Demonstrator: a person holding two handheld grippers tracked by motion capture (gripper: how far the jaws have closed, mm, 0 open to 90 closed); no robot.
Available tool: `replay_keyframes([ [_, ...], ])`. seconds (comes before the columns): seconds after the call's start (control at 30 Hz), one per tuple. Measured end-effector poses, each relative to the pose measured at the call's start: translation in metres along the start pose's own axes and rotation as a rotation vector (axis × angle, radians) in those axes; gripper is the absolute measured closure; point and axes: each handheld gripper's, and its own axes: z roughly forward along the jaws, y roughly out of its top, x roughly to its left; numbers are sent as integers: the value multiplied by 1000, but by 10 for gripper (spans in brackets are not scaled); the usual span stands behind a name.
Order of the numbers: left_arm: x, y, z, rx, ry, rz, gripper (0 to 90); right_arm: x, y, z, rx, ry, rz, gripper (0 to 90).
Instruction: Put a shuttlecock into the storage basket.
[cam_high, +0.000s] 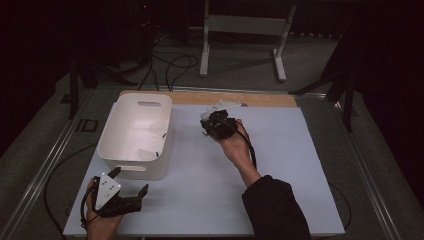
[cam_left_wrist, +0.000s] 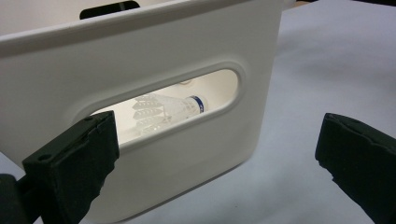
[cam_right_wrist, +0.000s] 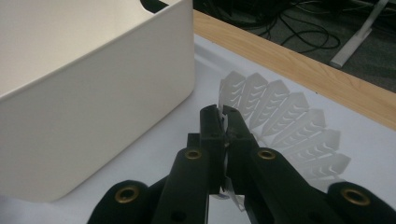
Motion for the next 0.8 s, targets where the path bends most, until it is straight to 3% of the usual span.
replay_keyframes([
  [0.8, 0, 0, 0, 2, 0, 2, 1, 7, 14, -1, -19, 15, -6, 893],
])
